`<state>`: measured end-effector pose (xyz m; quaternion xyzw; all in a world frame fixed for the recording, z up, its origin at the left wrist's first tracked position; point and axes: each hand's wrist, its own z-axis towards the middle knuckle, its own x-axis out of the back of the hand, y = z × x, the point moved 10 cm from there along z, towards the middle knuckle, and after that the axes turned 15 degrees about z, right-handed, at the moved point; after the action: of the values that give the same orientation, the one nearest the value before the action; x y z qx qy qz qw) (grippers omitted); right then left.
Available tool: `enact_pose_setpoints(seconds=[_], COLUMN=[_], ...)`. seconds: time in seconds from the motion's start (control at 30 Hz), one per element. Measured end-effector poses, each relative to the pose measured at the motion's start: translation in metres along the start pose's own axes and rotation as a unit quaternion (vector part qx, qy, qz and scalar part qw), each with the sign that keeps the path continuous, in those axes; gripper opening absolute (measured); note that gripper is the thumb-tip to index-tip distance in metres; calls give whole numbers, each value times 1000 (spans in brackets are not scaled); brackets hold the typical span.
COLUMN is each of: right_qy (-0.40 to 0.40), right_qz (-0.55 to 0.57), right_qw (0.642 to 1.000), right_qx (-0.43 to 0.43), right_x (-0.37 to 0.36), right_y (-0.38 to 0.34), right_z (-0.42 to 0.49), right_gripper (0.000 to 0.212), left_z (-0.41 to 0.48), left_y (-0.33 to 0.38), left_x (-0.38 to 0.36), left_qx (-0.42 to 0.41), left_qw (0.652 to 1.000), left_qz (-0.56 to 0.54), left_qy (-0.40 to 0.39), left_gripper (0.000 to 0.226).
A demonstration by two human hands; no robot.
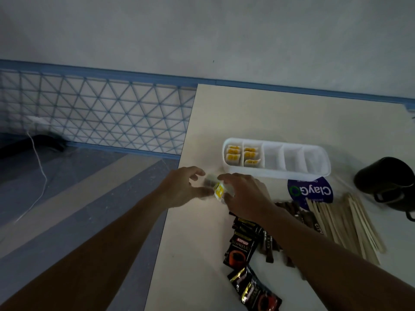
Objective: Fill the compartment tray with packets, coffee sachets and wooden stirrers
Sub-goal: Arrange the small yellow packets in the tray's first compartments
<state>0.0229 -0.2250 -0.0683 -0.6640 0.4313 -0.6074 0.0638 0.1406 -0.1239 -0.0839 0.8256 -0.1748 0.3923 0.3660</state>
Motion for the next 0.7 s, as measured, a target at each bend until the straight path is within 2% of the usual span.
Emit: enact_pose_setpoints(seconds=[0.13,0.23,0.37,0.57,0.7], right_qy=[-20,-21,-24,-2,14], right_qz=[-6,-13,-28,-13,7], right_qw=[1000,999,999,999,1000], right_qx=[19,37,39,31,25], right_x=[-13,-18,-23,-22,-20], right_y=[-4,-7,-8,-1,4], right_z=[2,5,10,13,13], right_gripper=[68,67,58,26,13], left_z=[-13,-17,-14,-1,5], left_y=[-6,-10,-13,-11,-2], left_x=[-16,-23,-26,-29,-27], left_qx=[-15,-20,-15,-32,-52], left_qw=[999,999,998,993,988], left_qz=[21,29,35,46,67], left_qy=[-32,-12,45,107,129], left_gripper=[87,79,63,59,51])
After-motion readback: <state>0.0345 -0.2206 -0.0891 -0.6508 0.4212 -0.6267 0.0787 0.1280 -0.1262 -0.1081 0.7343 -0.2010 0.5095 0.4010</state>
